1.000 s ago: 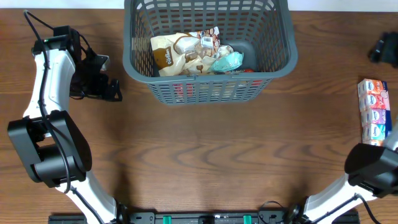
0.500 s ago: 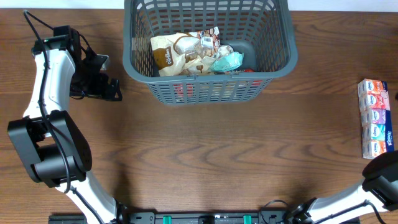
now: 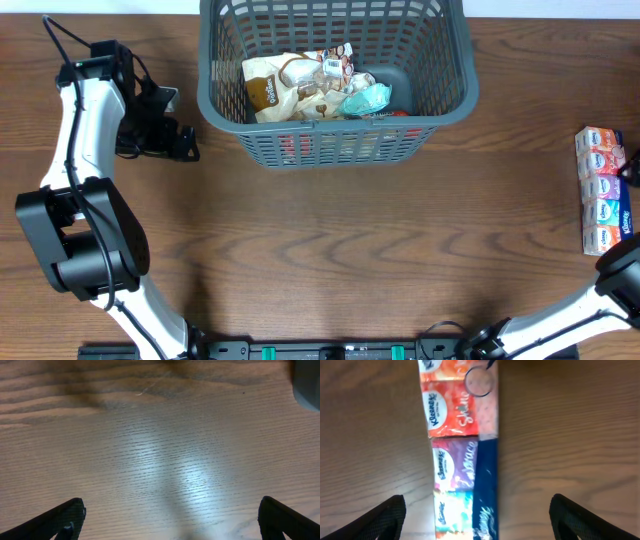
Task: Pack container
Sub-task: 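Move the right gripper to the Kleenex tissue packs and grasp them, then carry the Kleenex packs into the basket and release them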
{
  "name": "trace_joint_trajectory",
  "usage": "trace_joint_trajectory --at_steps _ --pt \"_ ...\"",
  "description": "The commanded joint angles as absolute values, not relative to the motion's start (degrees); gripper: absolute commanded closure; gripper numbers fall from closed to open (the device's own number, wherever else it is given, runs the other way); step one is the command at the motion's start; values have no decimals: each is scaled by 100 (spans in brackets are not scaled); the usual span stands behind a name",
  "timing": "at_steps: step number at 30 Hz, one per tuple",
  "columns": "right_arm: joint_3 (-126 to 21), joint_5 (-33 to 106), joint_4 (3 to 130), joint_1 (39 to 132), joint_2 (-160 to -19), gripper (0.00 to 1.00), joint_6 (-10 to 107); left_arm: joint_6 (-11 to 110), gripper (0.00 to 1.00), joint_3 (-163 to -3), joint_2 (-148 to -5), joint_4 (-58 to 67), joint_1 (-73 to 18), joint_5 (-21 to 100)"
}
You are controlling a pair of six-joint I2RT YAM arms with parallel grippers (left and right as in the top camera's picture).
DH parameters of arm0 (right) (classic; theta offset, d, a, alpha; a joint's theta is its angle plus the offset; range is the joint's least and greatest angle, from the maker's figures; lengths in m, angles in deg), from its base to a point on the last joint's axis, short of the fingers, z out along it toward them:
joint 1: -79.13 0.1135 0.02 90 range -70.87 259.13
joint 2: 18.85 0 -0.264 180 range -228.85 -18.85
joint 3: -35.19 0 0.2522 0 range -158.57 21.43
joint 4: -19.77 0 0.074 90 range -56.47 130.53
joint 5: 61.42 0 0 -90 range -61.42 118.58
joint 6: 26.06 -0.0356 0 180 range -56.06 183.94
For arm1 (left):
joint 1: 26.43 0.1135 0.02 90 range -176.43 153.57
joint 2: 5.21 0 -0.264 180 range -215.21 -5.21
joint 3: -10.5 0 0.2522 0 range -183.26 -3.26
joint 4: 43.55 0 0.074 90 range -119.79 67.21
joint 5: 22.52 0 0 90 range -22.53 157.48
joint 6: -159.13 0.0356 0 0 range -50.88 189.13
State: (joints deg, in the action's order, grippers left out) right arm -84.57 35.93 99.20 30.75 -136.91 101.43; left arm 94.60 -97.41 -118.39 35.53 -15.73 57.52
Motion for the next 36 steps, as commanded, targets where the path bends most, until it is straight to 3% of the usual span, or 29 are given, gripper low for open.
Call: trace_joint_trajectory --at_steps 1,3,16,18,20,30,36 --pt "-8371 3714 9902 3226 -14112 10 10255 9362 1 -9732 -11835 3549 -1615 5739" --pt "-8371 3773 9878 3302 -14353 4 10226 9307 2 -9732 -11835 3549 -1625 5739" --pt "-8371 3851 9651 3611 -15218 7 9949 9104 1 -9732 -11835 3551 -1628 5739" --pt "-8371 3853 9647 3611 -15236 16 9905 9104 1 -9732 -11835 3551 -1628 5739" --pt "-8371 3871 9634 3611 -15236 33 9905 9106 1 -9732 -11835 3551 -1628 5739" --pt "-8454 4551 9631 3720 -15188 97 9326 9108 1 -9732 -11835 3549 -1628 5739" --pt "-9038 5163 9629 4140 -14810 99 8873 9108 1 -9732 -11835 3551 -1628 5741"
